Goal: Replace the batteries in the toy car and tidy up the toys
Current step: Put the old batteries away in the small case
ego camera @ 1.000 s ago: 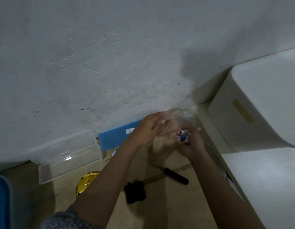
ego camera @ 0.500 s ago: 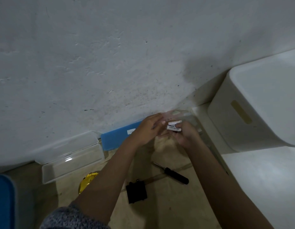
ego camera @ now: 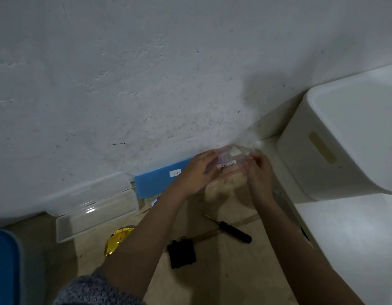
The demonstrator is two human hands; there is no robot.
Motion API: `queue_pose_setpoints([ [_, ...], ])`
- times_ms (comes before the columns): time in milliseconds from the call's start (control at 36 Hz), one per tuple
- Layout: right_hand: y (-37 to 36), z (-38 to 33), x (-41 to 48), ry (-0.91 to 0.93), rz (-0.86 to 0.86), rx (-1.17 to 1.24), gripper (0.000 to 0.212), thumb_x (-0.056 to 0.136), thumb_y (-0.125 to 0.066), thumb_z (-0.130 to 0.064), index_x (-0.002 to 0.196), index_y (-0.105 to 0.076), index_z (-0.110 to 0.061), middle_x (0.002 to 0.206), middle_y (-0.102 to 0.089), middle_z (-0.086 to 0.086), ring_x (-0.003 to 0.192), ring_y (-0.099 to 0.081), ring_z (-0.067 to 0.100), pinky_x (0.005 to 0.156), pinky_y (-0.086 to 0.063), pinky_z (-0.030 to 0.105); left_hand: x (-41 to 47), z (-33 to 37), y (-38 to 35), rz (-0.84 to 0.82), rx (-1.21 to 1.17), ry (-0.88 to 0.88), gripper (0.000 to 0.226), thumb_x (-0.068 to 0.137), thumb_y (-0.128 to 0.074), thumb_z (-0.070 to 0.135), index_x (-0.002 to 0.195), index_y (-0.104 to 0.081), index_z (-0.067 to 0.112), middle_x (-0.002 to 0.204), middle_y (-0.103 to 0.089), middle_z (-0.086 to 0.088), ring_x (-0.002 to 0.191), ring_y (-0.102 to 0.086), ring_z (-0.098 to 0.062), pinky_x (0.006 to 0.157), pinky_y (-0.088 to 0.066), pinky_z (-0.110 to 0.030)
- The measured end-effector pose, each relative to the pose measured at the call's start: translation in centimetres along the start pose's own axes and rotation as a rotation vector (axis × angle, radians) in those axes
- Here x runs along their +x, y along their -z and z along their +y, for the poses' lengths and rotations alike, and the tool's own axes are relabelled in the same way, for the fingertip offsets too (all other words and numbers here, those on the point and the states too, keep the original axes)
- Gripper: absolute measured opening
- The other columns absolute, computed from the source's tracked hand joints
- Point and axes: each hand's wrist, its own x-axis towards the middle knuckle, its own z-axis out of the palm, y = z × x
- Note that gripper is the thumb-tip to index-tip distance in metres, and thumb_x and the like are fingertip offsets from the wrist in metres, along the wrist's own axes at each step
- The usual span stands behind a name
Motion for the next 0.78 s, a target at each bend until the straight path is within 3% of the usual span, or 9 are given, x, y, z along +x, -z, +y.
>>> queue_pose_setpoints([
  [83,-0.1,-0.1,-0.5,0.307,-0.047,-0.184,0.018,0.094,-0.046,-0.005,0.105,-0.058,-0.013,0.099,-0.056,-0.008,0.091,-0.054,0.005,0.081,-0.043,0.017,-0.3,0.0,-0.5,0.010,0.062,-0.038,0.053,0.096,-0.051,0.027,0.144,-0.034,0.012,0.152,-0.030,-0.006,0.139,-0.026,-0.019,0.112,-0.016,-0.023],
  [194,-0.1,2.4,0.1,0.548,-0.182,-0.560,0.024,0.087,-0.050,-0.001,0.107,-0.061,0.003,0.114,-0.059,0.016,0.107,-0.054,0.027,0.095,-0.044,0.034,-0.7,0.0,-1.5,0.040,0.230,-0.112,0.053,0.094,-0.054,0.024,0.143,-0.036,0.010,0.151,-0.032,-0.007,0.139,-0.027,-0.022,0.115,-0.025,-0.034],
  [306,0.1,3.6,0.4,0.586,-0.168,-0.602,0.025,0.079,-0.056,0.008,0.103,-0.064,0.004,0.114,-0.059,0.021,0.105,-0.058,0.030,0.091,-0.041,0.024,-0.6,-0.2,-2.5,0.072,0.330,-0.135,0.048,0.095,-0.052,0.025,0.138,-0.044,0.006,0.149,-0.036,-0.010,0.139,-0.029,-0.024,0.113,-0.031,-0.039],
  [528,0.4,4.0,0.8,0.667,-0.143,-0.619,0.024,0.075,-0.064,0.005,0.098,-0.069,0.001,0.107,-0.067,0.020,0.096,-0.065,0.030,0.085,-0.044,0.024,-0.6,0.8,-2.8,0.075,0.389,-0.088,0.048,0.093,-0.054,0.017,0.138,-0.043,0.004,0.149,-0.035,-0.011,0.140,-0.026,-0.025,0.114,-0.030,-0.040],
  [639,0.3,3.3,0.5,0.733,-0.143,-0.570,0.024,0.067,-0.065,0.012,0.089,-0.070,0.004,0.091,-0.070,0.021,0.078,-0.066,0.027,0.083,-0.037,0.008,-0.8,1.5,-3.1,0.080,0.395,-0.036,0.052,0.094,-0.054,0.021,0.142,-0.038,0.008,0.151,-0.030,-0.007,0.141,-0.022,-0.022,0.114,-0.028,-0.035],
  [722,0.4,3.3,0.6,0.712,-0.178,-0.578,0.023,0.072,-0.063,0.012,0.094,-0.068,0.006,0.093,-0.069,0.022,0.082,-0.067,0.031,0.084,-0.048,0.021,-1.1,2.3,-2.8,0.034,0.358,-0.006,0.051,0.095,-0.052,0.021,0.142,-0.037,0.009,0.151,-0.030,-0.007,0.140,-0.023,-0.022,0.112,-0.029,-0.034],
  [778,0.6,2.8,0.4,0.721,-0.204,-0.585,0.018,0.075,-0.061,0.009,0.092,-0.068,0.007,0.091,-0.069,0.022,0.082,-0.067,0.033,0.081,-0.046,0.023,-1.5,3.0,-2.0,0.014,0.286,0.041,0.051,0.095,-0.050,0.026,0.142,-0.038,0.012,0.150,-0.032,-0.006,0.138,-0.027,-0.021,0.111,-0.027,-0.029],
])
